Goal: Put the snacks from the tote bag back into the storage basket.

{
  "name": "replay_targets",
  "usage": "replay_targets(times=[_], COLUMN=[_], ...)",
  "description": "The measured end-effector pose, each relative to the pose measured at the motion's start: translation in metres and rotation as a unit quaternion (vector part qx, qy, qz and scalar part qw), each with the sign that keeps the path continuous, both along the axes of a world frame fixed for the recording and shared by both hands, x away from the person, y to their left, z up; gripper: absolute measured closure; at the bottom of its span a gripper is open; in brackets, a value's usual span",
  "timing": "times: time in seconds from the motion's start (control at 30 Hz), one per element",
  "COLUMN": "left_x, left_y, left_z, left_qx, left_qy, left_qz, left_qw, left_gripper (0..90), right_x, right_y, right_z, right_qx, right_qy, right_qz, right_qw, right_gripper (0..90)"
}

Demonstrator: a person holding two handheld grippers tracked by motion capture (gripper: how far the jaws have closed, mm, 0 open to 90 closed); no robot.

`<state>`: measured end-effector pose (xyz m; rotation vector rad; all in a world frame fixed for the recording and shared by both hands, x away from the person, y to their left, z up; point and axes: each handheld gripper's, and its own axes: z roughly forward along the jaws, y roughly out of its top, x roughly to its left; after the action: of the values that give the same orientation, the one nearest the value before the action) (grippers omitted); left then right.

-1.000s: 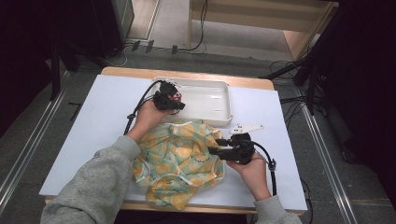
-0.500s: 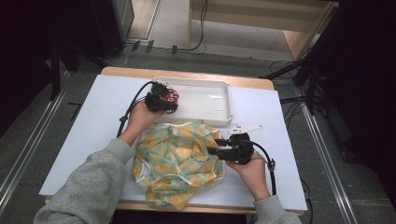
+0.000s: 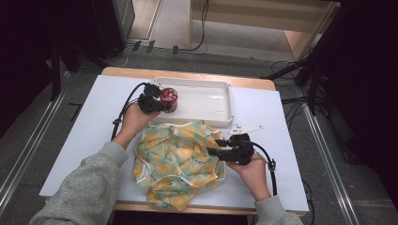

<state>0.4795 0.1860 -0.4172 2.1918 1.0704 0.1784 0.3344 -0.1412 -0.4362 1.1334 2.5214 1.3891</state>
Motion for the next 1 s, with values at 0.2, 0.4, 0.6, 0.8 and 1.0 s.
replay_targets(times=[0.2, 0.4, 0.6, 0.8, 1.0], left_x=[0.000, 0.000, -0.004, -0.003, -0.002], left_y=[0.007, 0.012, 0.009, 0.005, 0.012], left_z=[0.000, -0.001, 0.000, 0.001, 0.002], left_qx=[0.000, -0.004, -0.009, -0.004, -0.007], left_qy=[-0.003, -0.005, -0.011, -0.020, -0.024], left_qz=[0.008, 0.018, 0.014, 0.018, 0.029], left_qw=[1.0000, 0.9998, 0.9998, 0.9996, 0.9993], left_gripper=[90.0, 90.0, 90.0, 90.0, 90.0], right_x=[0.000, 0.000, 0.000, 0.000, 0.000], right_y=[0.001, 0.001, 0.002, 0.003, 0.002], right_z=[0.000, 0.000, 0.000, 0.000, -0.001], right_qx=[-0.001, -0.001, -0.001, -0.003, -0.003], right_qy=[0.001, 0.001, 0.001, 0.001, 0.002], right_qz=[0.001, 0.002, 0.002, 0.004, 0.004], right_qw=[1.0000, 1.0000, 1.0000, 1.0000, 1.0000], right_gripper=[48.9, 48.9, 49.0, 49.0, 49.0])
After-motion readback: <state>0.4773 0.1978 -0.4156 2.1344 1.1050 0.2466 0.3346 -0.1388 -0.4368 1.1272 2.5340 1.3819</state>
